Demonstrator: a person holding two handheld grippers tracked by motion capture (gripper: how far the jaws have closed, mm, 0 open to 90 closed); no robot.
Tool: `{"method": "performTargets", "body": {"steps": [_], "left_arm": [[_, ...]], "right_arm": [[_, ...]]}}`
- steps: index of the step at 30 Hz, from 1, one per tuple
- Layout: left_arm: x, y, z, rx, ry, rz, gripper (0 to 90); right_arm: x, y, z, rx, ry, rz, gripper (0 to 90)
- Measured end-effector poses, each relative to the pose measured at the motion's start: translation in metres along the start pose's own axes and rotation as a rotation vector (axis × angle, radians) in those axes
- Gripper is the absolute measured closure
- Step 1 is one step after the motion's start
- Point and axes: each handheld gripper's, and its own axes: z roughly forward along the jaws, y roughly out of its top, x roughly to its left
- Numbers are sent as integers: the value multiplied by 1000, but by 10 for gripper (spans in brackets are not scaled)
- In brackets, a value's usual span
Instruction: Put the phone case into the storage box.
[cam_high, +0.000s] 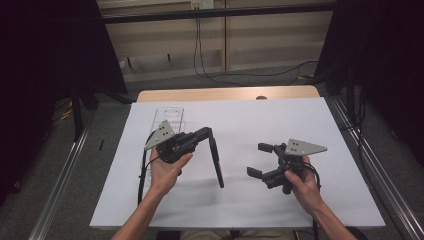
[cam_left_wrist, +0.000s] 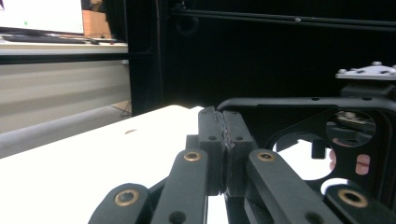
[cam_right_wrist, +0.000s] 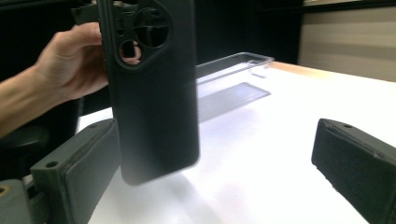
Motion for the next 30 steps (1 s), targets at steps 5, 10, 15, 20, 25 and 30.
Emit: {"method": "performTargets", "body": {"steps": [5, 10, 15, 20, 25, 30], "left_arm": [[6, 1, -5, -14, 56, -15, 885], [10, 3, -11, -35, 96, -42, 885], [17, 5, -16, -17, 127, -44, 885], [23, 7, -19, -19, 148, -61, 885], [29, 11, -26, -12, 175, -39, 885], [33, 17, -29, -11, 200, -34, 884]], "right_arm": [[4, -3, -14, -2, -93, -22, 11], [7, -9, -31, -41, -169, -26, 9], [3, -16, -45, -54, -237, -20, 3], [3, -20, -55, -43, -268, -8, 3], [3, -28, -67, -36, -308, -6, 4], [0, -35, -79, -42, -369, 4, 5]]}}
